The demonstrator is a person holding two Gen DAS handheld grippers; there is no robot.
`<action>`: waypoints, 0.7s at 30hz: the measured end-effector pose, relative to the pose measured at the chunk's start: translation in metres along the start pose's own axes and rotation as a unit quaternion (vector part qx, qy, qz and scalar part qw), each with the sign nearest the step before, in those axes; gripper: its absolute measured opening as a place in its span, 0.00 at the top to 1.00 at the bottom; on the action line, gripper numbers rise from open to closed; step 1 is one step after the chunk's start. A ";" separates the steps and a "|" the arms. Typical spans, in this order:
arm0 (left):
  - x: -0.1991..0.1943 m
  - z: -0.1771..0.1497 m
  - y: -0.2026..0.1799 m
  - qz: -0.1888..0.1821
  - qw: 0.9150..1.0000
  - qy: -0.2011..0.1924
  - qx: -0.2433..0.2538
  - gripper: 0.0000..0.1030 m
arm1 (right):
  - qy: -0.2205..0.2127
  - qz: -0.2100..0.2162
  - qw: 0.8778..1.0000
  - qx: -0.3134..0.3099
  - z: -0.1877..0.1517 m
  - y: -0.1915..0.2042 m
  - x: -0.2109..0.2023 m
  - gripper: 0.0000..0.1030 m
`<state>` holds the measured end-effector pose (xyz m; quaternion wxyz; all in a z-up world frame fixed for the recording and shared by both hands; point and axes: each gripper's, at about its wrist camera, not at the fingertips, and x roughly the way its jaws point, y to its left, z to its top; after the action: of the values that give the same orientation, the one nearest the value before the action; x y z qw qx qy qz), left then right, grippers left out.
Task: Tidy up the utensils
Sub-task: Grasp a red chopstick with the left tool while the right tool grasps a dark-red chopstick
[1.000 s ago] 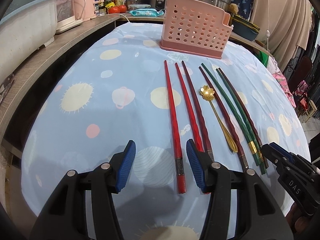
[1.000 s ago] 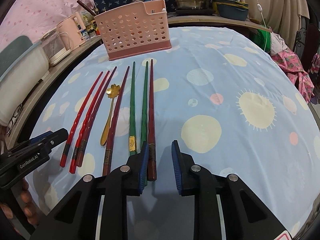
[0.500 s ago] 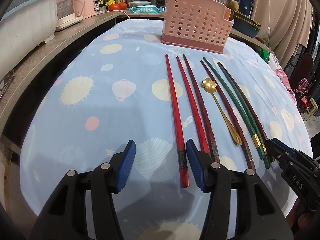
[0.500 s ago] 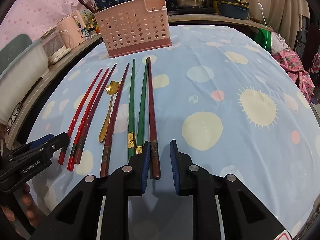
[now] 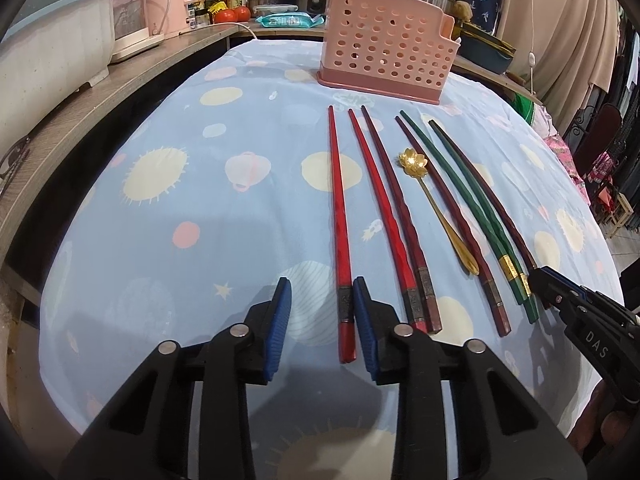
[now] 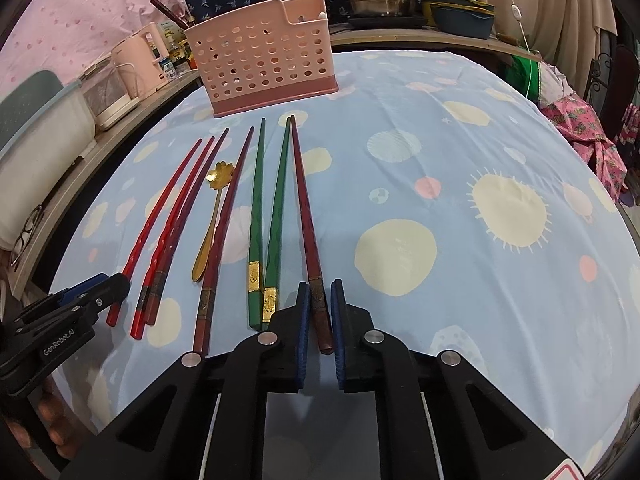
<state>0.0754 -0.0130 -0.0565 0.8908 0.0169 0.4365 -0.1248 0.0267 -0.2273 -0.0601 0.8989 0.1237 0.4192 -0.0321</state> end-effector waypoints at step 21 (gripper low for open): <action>-0.034 0.008 0.009 -0.032 0.999 -0.015 -0.017 0.93 | -0.025 0.015 0.999 0.019 0.007 -0.010 -0.028 0.93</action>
<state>0.0639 0.0018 -0.0256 0.8931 -0.0144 0.4252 -0.1462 0.0128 -0.2403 -0.0364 0.9071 0.1460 0.3936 -0.0294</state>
